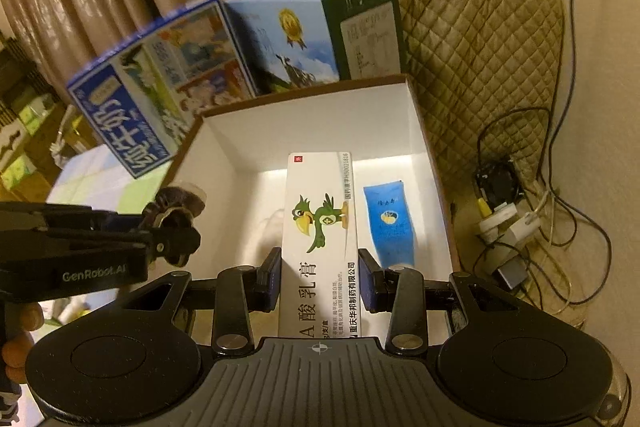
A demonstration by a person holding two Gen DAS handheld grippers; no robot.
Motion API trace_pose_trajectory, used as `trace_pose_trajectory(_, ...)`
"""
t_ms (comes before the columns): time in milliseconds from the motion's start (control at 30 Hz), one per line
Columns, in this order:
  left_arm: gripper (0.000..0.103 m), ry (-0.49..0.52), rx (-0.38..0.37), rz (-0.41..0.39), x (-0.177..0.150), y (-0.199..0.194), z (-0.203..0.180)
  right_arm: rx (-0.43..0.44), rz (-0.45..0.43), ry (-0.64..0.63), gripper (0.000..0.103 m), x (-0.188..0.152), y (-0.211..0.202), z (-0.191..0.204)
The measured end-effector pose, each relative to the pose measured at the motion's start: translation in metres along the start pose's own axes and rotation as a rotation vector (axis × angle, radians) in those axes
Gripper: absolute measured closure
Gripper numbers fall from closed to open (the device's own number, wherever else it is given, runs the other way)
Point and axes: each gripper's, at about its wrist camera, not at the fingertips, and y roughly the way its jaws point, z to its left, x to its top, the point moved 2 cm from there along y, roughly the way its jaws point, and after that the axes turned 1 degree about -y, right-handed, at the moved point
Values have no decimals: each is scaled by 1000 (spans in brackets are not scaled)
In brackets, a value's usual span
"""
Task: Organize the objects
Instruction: 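Carry the scrunchie and ointment box with both tools over the brown box, then open both tools to drop the scrunchie and ointment box into the brown box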
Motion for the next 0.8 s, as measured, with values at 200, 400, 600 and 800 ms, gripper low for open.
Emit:
trace_pose_trajectory(200,75,2,32,28,22,37,5,-34,39,-21,68,16,37,-6)
trace_pose_trajectory(400,71,-2,46,28,34,61,9,-40,44,-23,68,28,54,-12)
trace_pose_trajectory(600,50,-6,45,11,39,68,12,-37,41,-35,68,34,62,-11)
trace_pose_trajectory(800,38,-13,41,-2,46,64,17,-35,45,-42,67,37,69,-11)
